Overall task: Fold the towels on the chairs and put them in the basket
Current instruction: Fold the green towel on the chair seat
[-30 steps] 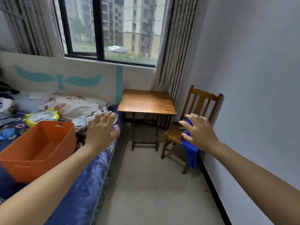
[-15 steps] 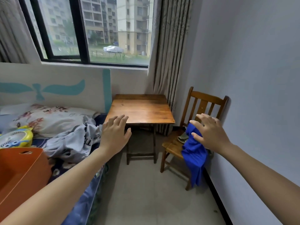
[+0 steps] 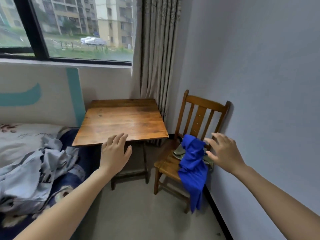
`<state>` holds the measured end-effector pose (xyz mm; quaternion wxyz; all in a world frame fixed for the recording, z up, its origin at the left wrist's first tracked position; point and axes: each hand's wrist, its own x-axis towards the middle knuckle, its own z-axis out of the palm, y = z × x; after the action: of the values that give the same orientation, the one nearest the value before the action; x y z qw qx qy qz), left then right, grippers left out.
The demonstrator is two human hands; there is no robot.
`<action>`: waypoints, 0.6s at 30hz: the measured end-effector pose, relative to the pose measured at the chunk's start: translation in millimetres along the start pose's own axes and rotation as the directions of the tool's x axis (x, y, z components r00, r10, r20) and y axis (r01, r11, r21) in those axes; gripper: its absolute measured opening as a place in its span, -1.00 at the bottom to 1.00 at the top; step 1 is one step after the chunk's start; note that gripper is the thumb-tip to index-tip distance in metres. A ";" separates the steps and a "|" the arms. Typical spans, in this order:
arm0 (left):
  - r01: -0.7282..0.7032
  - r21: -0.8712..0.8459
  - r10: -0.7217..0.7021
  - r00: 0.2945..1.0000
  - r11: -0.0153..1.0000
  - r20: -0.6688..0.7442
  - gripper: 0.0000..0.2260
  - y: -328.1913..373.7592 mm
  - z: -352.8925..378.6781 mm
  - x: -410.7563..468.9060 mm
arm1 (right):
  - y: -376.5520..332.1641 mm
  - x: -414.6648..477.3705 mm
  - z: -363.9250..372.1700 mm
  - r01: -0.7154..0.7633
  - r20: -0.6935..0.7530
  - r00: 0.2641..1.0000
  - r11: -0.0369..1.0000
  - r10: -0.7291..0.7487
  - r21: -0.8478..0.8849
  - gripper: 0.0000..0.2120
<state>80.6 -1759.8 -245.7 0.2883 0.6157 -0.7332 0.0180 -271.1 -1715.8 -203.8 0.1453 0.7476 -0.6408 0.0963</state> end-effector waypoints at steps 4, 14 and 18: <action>-0.002 -0.073 0.007 0.997 0.997 0.071 -0.59 8.1 50.5 62.3 | 42.3 34.0 12.6 -0.092 0.045 0.995 0.995 0.094 -0.028 -0.58; -0.057 -0.243 0.125 0.953 0.968 0.277 -0.58 93.5 185.8 144.3 | 139.1 33.8 78.9 -0.322 0.236 0.918 0.947 0.317 -0.020 -0.55; 0.008 -0.248 0.085 0.928 0.969 0.363 -0.57 140.6 235.7 157.9 | 190.5 45.2 113.6 -0.361 0.288 0.893 0.932 0.345 0.003 -0.55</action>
<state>-154.2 -1956.6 -325.6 0.2183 0.5530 -0.7829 -0.1836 -456.5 -1822.5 -277.7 0.0112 0.6285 -0.7771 0.0311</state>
